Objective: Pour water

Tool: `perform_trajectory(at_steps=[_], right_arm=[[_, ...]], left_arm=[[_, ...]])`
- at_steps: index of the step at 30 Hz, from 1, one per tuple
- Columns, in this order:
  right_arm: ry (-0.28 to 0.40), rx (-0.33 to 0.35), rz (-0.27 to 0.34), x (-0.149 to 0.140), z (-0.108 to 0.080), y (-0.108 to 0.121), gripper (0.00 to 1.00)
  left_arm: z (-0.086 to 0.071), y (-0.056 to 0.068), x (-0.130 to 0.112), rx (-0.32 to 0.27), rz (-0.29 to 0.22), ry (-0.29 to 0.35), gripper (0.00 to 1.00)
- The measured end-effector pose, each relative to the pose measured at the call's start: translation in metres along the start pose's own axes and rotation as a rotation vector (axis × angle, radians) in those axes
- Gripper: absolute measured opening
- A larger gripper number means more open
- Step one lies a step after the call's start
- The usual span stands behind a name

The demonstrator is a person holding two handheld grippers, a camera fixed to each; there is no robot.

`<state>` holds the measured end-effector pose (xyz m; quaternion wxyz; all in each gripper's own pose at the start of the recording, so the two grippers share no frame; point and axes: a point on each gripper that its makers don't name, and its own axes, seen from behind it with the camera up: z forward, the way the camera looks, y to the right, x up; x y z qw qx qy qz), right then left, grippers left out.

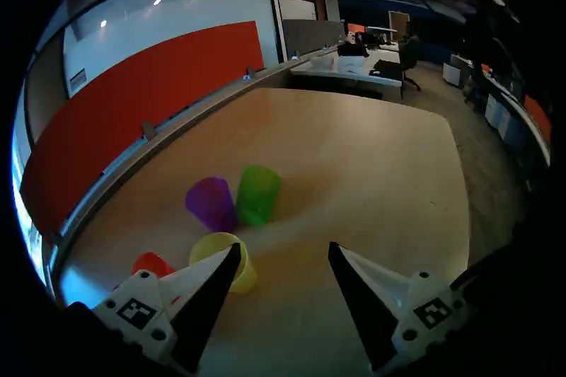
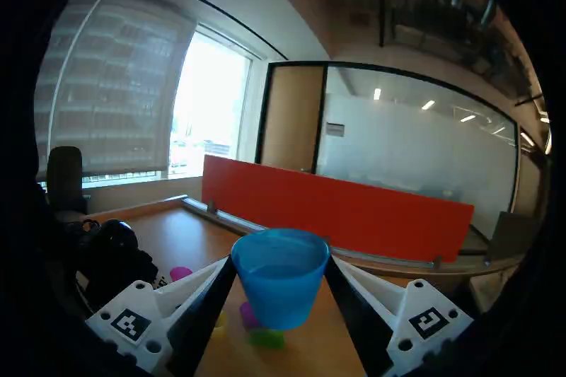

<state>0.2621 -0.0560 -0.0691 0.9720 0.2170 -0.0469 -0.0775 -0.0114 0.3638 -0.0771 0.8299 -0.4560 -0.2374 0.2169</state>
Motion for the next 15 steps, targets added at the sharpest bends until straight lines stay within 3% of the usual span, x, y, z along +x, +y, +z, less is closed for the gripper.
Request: perform_trajectory(at_steps=[5, 15], right_arm=[[-0.002, 0.0, 0.006, -0.004, 0.001, 0.002, 0.91], [-0.007, -0.006, 0.02, -0.014, 0.003, 0.014, 0.91]], left_arm=[[0.006, 0.0, 0.011, 0.003, 0.002, -0.006, 0.92], [0.034, -0.014, 0.029, 0.031, -0.007, -0.059, 0.92]])
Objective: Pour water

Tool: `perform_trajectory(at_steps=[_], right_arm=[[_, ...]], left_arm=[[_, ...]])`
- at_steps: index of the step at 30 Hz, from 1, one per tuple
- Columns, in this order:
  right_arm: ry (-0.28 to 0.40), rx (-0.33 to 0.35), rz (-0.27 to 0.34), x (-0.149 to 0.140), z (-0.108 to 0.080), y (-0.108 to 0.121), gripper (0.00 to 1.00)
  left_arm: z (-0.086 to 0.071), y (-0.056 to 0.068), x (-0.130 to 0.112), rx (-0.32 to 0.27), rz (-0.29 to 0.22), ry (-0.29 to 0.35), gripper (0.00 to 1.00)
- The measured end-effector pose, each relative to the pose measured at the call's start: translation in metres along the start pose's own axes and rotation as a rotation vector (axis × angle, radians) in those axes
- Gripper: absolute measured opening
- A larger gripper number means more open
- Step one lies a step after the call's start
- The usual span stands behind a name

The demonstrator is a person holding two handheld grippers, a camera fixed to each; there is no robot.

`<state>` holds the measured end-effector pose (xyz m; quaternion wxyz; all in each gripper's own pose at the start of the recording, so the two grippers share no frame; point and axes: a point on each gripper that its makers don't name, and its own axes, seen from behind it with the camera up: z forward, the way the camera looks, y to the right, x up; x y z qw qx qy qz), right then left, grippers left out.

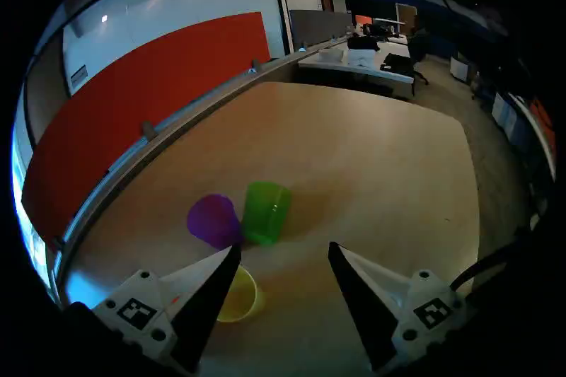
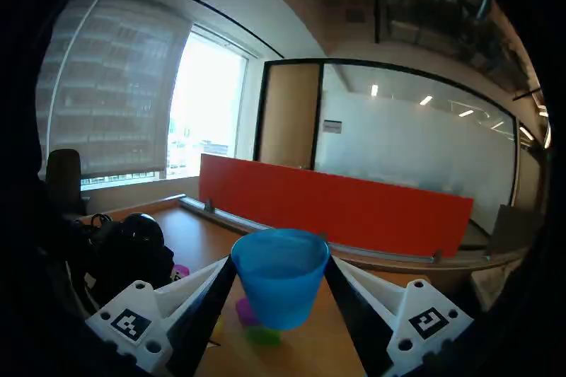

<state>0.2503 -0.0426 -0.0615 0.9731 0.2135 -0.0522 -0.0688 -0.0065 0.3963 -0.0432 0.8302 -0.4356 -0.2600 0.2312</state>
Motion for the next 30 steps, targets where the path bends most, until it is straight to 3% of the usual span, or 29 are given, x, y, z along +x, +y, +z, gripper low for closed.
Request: perform_trajectory(at_steps=[14, 30], right_arm=[[-0.014, -0.016, 0.02, -0.012, 0.002, 0.022, 0.91], [-0.027, -0.024, 0.035, -0.023, 0.007, 0.038, 0.91]], left_arm=[[0.046, -0.013, 0.016, 0.044, 0.052, -0.092, 0.92], [0.084, -0.023, 0.016, 0.07, 0.14, -0.195, 0.92]])
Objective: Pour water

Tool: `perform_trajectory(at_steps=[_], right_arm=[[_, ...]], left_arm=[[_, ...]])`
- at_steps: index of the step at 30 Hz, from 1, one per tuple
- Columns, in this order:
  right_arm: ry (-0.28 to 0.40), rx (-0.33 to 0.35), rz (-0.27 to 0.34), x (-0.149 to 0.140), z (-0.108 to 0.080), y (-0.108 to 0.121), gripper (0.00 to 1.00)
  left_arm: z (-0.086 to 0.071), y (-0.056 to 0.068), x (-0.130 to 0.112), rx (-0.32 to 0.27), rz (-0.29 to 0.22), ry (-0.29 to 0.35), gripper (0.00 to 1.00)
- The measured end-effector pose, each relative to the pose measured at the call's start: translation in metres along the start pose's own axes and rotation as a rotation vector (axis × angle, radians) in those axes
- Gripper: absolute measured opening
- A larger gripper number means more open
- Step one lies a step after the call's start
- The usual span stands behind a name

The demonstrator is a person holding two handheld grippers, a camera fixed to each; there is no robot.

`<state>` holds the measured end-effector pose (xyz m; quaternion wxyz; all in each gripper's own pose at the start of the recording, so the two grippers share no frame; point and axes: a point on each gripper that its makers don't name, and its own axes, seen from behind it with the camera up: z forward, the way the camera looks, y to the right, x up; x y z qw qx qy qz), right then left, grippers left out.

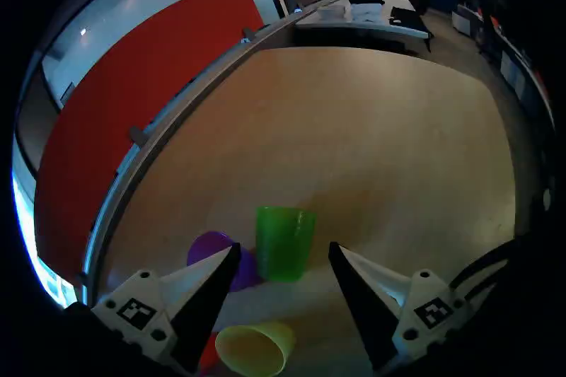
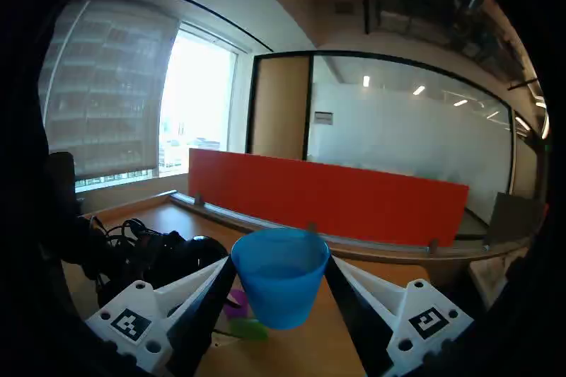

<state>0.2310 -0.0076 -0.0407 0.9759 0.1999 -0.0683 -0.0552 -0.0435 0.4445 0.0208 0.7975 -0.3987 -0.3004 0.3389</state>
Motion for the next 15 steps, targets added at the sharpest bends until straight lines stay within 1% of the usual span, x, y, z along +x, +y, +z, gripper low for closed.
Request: perform_trajectory(at_steps=[3, 9, 15], right_arm=[[-0.002, -0.001, 0.003, -0.002, 0.001, 0.002, 0.91], [-0.005, -0.005, 0.005, -0.006, 0.001, 0.006, 0.91], [-0.007, -0.013, 0.008, -0.007, 0.0, 0.011, 0.91]], left_arm=[[0.006, 0.0, 0.003, -0.003, 0.008, -0.01, 0.92], [0.016, -0.004, 0.004, 0.005, 0.01, -0.035, 0.92], [0.025, -0.001, 0.001, -0.005, 0.0, -0.065, 0.92]])
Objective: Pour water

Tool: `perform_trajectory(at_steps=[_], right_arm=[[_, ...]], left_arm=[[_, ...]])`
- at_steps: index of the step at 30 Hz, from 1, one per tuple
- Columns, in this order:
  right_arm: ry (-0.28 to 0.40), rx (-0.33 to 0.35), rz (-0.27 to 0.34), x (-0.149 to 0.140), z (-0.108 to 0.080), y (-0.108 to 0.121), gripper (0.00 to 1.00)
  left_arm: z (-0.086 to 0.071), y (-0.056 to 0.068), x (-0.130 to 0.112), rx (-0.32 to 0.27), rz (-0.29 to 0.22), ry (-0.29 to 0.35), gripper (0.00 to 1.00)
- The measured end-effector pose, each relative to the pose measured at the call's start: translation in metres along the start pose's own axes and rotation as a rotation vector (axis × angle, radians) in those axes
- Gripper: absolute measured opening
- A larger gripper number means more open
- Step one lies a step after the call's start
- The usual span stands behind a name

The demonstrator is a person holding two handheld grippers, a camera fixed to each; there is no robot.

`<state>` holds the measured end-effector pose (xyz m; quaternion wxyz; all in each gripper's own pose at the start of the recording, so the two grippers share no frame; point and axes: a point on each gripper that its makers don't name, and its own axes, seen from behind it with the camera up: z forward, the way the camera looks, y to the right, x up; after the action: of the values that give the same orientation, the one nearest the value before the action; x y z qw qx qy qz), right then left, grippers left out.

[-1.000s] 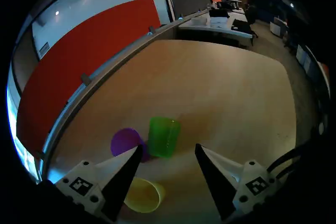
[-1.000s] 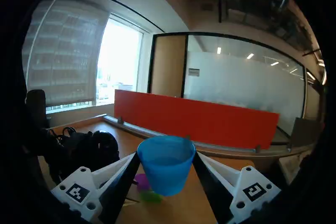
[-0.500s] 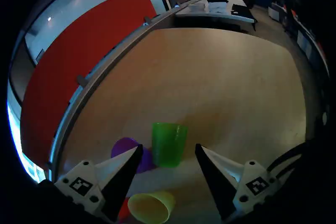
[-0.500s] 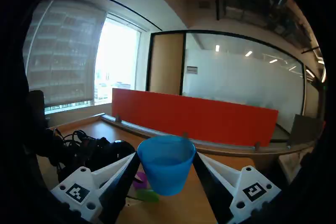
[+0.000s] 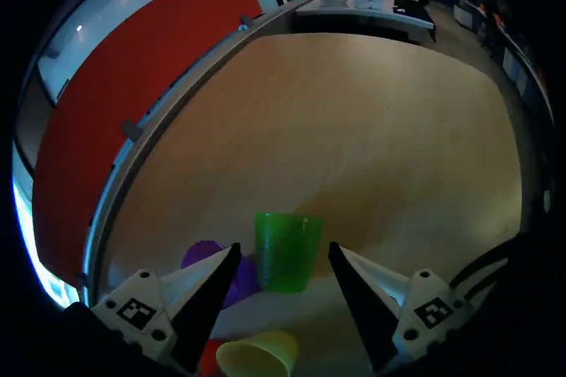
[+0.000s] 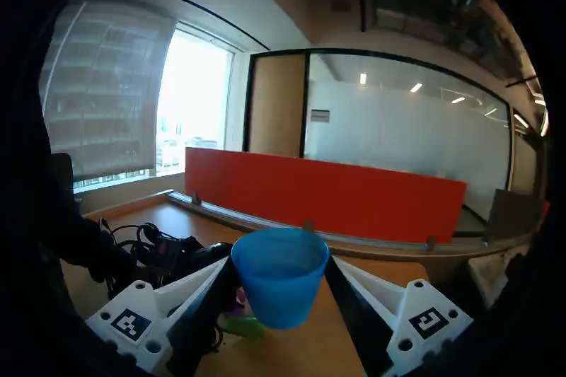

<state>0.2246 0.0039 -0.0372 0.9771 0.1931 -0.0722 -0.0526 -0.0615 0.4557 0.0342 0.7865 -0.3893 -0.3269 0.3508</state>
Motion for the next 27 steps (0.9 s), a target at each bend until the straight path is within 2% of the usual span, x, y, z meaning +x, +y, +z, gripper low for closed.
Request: perform_trajectory(at_steps=[17, 27], right_arm=[[-0.002, -0.011, -0.001, 0.001, -0.002, 0.006, 0.91], [-0.007, -0.019, 0.004, -0.001, -0.005, 0.01, 0.91]], left_arm=[[0.022, 0.009, -0.004, -0.023, -0.021, -0.058, 0.92], [0.032, 0.005, -0.011, -0.003, -0.007, -0.09, 0.92]])
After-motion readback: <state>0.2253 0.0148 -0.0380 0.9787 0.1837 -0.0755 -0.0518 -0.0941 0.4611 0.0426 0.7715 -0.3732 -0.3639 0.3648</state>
